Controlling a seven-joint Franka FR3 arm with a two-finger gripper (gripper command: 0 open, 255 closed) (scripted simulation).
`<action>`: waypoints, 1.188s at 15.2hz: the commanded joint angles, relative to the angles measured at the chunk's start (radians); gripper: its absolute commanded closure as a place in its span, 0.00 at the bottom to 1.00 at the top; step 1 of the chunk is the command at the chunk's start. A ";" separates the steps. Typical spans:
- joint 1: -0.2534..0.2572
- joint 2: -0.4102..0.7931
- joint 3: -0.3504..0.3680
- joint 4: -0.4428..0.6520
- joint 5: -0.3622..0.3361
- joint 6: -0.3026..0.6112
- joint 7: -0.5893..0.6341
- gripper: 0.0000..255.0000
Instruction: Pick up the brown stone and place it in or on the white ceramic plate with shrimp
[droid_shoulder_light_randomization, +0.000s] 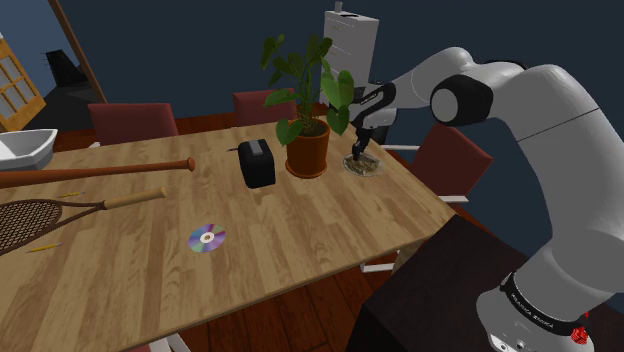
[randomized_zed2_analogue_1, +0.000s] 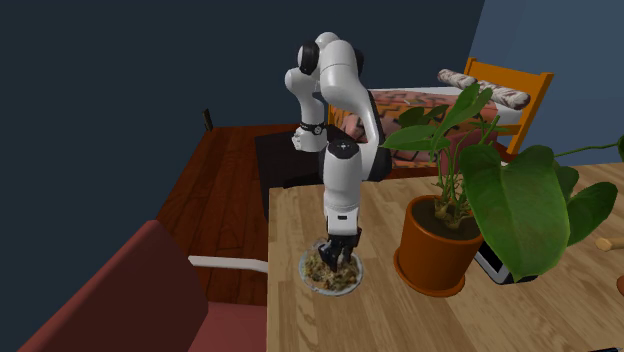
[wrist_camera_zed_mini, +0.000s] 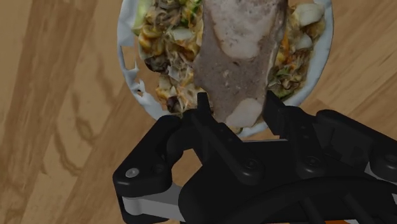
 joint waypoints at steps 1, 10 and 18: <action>0.001 0.002 0.001 -0.002 0.000 0.000 0.000 1.00; 0.007 -0.054 -0.008 -0.031 -0.006 -0.027 0.002 0.00; 0.013 -0.101 -0.015 -0.051 -0.013 -0.054 0.004 0.00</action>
